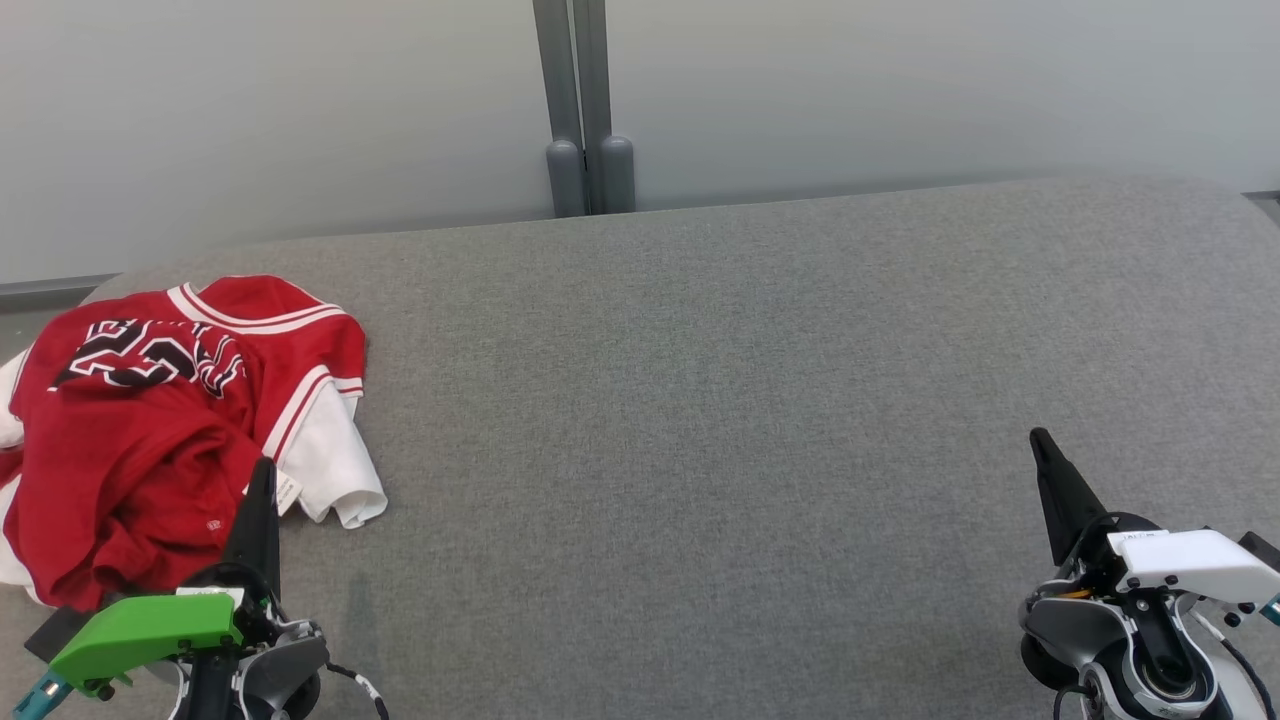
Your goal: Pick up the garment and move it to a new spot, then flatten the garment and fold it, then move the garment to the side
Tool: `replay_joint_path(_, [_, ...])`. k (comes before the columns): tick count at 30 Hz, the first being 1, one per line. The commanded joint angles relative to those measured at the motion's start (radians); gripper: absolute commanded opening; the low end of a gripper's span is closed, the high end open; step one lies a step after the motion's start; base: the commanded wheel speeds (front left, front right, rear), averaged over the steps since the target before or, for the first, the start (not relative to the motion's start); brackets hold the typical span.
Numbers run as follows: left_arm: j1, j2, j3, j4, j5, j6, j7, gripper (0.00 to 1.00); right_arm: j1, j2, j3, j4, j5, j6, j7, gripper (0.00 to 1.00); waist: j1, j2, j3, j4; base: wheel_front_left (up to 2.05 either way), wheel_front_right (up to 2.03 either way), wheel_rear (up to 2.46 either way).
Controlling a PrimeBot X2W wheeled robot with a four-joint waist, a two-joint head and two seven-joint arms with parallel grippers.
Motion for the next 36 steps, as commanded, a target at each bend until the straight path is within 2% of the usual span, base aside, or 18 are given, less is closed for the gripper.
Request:
replay_joint_path(1, [-0.016,0.001,0.001,0.001,0.006,-0.006,0.003,0.0,-0.005,-0.001,0.0,0.001,-0.004,0.0,0.002,0.0,0.0,0.0,0.0,0.0,0.0,0.0,0.0])
replay_joint_path(16, [-0.016,0.001,0.001,0.001,0.006,-0.006,0.003,0.0,-0.005,-0.001,0.0,0.001,-0.004,0.0,0.002,0.0,0.0,0.0,0.0,0.0,0.0,0.0,0.0])
replay_joint_path(17, [-0.016,0.001,0.001,0.001,0.006,-0.006,0.003,1.0,-0.005,-0.001,0.0,0.001,-0.004,0.0,0.002,1.0,0.0,0.0,0.0,0.0,0.0,0.0,0.0])
replay_joint_path(28, [0.027,-0.001,-0.046,-0.003,0.015,0.0,-0.041,1.0,0.032,0.002,0.038,-0.009,-0.038,0.0,-0.045,1.0,0.0,0.0,-0.004,0.002,0.0,0.0,0.0])
replay_joint_path(36, [0.037,0.009,-0.091,0.006,0.104,0.001,-0.082,1.0,0.057,0.0,0.053,-0.038,-0.179,0.0,-0.082,1.0,0.0,0.0,-0.007,0.006,0.0,0.0,0.0])
